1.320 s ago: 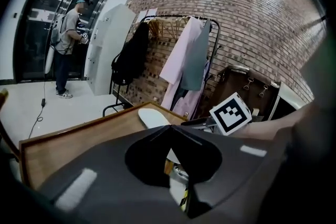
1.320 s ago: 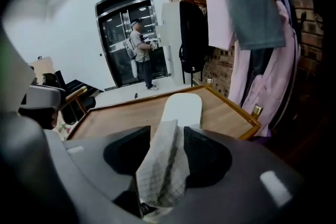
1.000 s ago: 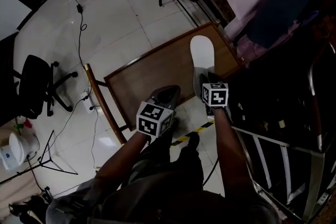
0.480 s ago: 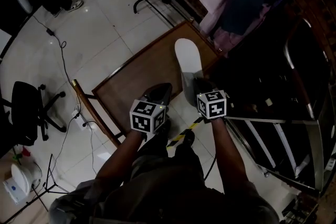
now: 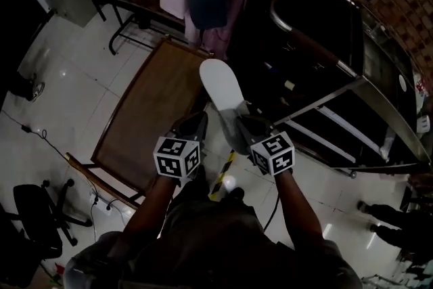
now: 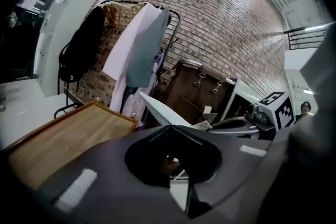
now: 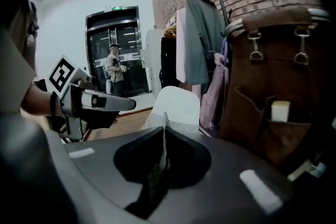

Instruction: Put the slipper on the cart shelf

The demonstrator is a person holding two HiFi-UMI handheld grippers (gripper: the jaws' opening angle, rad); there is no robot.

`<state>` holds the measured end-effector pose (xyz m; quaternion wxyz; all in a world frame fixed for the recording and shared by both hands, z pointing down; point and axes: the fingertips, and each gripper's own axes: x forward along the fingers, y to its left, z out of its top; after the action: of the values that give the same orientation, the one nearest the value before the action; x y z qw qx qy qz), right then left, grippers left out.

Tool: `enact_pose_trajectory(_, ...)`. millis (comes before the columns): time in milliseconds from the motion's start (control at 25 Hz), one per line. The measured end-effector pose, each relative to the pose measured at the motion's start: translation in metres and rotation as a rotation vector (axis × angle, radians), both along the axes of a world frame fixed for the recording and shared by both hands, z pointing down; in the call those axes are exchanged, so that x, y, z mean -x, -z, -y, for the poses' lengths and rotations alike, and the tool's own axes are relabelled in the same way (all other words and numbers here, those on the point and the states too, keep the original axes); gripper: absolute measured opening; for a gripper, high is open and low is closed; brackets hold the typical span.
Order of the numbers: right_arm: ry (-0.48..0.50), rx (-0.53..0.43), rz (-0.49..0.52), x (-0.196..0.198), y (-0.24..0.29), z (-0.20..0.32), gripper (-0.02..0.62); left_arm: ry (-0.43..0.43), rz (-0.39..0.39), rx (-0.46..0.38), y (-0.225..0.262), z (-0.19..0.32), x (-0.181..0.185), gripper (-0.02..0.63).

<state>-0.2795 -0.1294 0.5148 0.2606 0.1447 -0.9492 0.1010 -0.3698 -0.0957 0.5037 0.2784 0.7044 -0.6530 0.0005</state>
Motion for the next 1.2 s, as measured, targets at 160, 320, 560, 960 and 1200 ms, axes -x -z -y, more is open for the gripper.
enact_pose_trajectory(160, -0.071, -0.033, 0.035, -0.072, 0.022, 0.003, 0.008, -0.082, 0.026, -0.022, 0.014, 0.018, -0.06, 0.008)
enact_pose_trajectory(320, -0.164, -0.057, 0.04, -0.154, 0.032, -0.003, 0.008, -0.17, 0.042, -0.046, 0.026, 0.03, -0.133, 0.008)
enact_pose_trajectory(560, -0.307, -0.079, 0.036, -0.283, 0.037, -0.013, 0.008, -0.291, 0.061, -0.066, 0.035, 0.035, -0.251, 0.008)
enact_pose_trajectory(960, -0.6, -0.093, 0.027, -0.448, 0.037, 0.003, 0.009, -0.522, 0.082, -0.106, 0.052, 0.056, -0.409, 0.008)
enact_pose_trajectory(1200, -0.782, -0.081, 0.028, -0.512, 0.025, 0.043, 0.009, -0.662, 0.074, -0.11, 0.045, 0.101, -0.473, 0.008)
